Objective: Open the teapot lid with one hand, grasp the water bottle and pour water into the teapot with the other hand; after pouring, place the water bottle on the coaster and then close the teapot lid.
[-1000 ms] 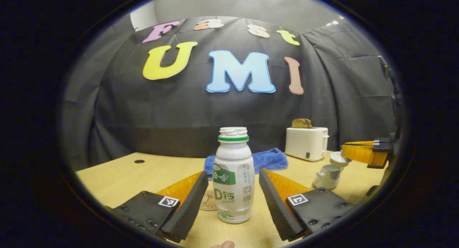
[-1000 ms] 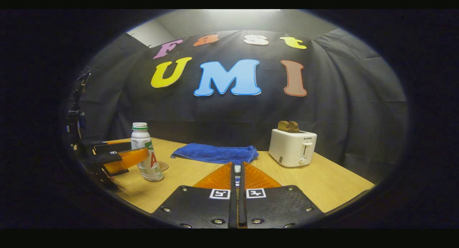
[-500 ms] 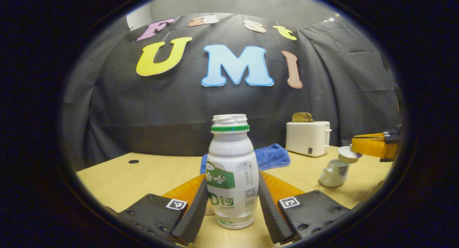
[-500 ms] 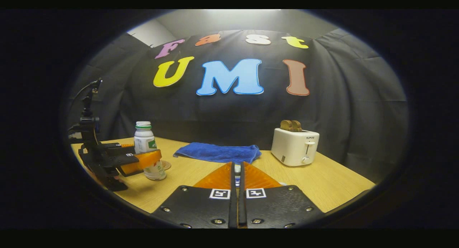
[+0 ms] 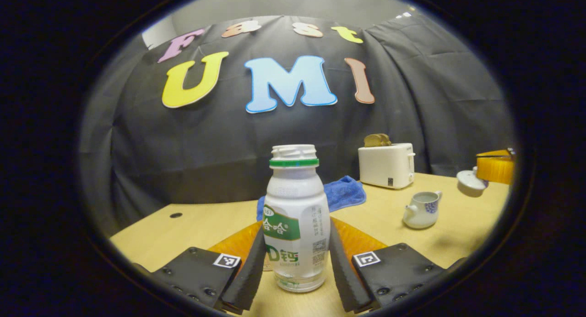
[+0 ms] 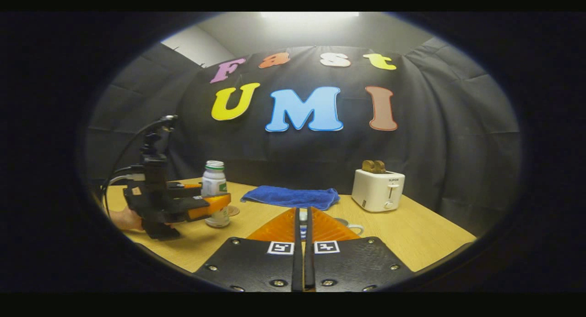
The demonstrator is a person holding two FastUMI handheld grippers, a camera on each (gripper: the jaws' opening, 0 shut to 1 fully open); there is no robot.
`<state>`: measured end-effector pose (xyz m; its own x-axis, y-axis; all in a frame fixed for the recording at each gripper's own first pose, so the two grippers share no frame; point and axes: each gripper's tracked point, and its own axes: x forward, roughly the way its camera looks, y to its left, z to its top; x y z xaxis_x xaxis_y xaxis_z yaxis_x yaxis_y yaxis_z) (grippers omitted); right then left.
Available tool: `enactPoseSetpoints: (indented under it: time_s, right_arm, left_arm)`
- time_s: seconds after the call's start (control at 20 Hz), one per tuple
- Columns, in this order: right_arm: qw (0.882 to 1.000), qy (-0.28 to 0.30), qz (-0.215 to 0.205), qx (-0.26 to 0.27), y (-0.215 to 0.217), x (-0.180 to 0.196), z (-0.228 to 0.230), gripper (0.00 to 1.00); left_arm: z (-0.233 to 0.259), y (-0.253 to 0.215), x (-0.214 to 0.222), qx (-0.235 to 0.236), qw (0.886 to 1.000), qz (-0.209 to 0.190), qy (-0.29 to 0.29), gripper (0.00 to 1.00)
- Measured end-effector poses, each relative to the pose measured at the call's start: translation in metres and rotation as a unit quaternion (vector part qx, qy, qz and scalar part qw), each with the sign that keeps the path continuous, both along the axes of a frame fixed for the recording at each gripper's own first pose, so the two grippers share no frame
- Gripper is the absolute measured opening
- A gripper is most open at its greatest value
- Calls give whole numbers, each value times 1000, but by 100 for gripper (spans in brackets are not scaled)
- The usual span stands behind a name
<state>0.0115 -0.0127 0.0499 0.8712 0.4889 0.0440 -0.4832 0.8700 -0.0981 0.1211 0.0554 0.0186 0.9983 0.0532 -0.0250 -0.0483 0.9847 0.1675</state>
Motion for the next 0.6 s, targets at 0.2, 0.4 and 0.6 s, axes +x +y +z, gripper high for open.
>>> enactPoseSetpoints:
  time_s: [0.2,0.4,0.6]
  right_arm:
    - [1000,9,5,16,-23,-42,-9,2]
    - [1000,18,9,17,-29,-66,-22,2]
    - [999,33,12,19,-36,-70,-32,2]
  left_arm:
    - [4,-12,7,92,996,-12,11,73]
    - [-5,-39,25,179,983,-33,30,80]
    - [-7,-49,52,152,984,-32,85,74]
